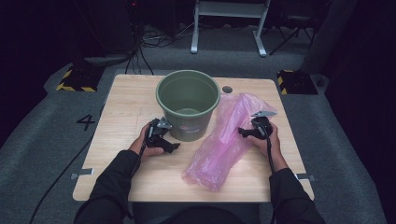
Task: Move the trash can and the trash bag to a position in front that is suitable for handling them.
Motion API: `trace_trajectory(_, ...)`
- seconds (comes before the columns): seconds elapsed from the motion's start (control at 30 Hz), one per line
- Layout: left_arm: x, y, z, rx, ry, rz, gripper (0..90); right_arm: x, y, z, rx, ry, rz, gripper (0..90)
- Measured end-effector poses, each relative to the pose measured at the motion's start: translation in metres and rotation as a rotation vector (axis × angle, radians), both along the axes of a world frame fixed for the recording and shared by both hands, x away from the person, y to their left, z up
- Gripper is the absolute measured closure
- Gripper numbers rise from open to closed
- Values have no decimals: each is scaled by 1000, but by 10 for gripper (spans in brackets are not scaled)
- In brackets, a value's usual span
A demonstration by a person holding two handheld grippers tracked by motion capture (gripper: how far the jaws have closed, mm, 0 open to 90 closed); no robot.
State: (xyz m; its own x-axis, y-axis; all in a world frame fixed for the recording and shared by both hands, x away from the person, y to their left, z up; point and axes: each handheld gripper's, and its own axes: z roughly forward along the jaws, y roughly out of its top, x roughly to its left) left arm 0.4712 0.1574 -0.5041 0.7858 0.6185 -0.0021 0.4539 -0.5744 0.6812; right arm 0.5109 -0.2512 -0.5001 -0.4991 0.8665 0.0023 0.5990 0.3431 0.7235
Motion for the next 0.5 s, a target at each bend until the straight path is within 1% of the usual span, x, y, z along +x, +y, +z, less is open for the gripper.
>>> trace_trajectory(0.03,0,-3,0,3,0,-5,4,-1,0,0,-5,-5,11,277)
trace_trajectory(0.07,-2,-7,0,-3,-5,-6,4,-2,1,1,-4,-10,33,394)
trace_trajectory(0.1,-2,-7,0,-3,-5,-6,4,-2,1,1,-4,-10,33,394)
trace_trajectory(0.13,-4,-8,0,0,2,-4,5,-4,2,3,-3,-8,63,487)
trace_trajectory(0.17,-5,-8,0,3,6,-1,6,-5,3,4,-2,-6,65,531)
trace_trajectory(0.2,-8,-8,0,-3,13,13,7,-5,3,4,-2,-7,71,597)
trace_trajectory(0.23,-8,-8,0,-3,13,13,7,-5,4,4,3,-12,79,636)
trace_trajectory(0.27,-14,-6,0,-9,6,24,6,-6,5,4,3,-10,82,667)
trace_trajectory(0.3,-14,-6,0,-9,6,24,6,-6,5,4,3,-10,82,667)
trace_trajectory(0.37,-22,1,0,-11,11,23,6,-7,5,3,6,-18,107,737)
trace_trajectory(0.43,-29,9,-1,-15,8,41,6,-7,3,3,15,-19,116,798)
trace_trajectory(0.47,-37,18,0,-10,9,51,6,-7,3,3,15,-21,117,834)
trace_trajectory(0.5,-37,18,0,-10,9,51,6,-7,3,3,15,-21,117,834)
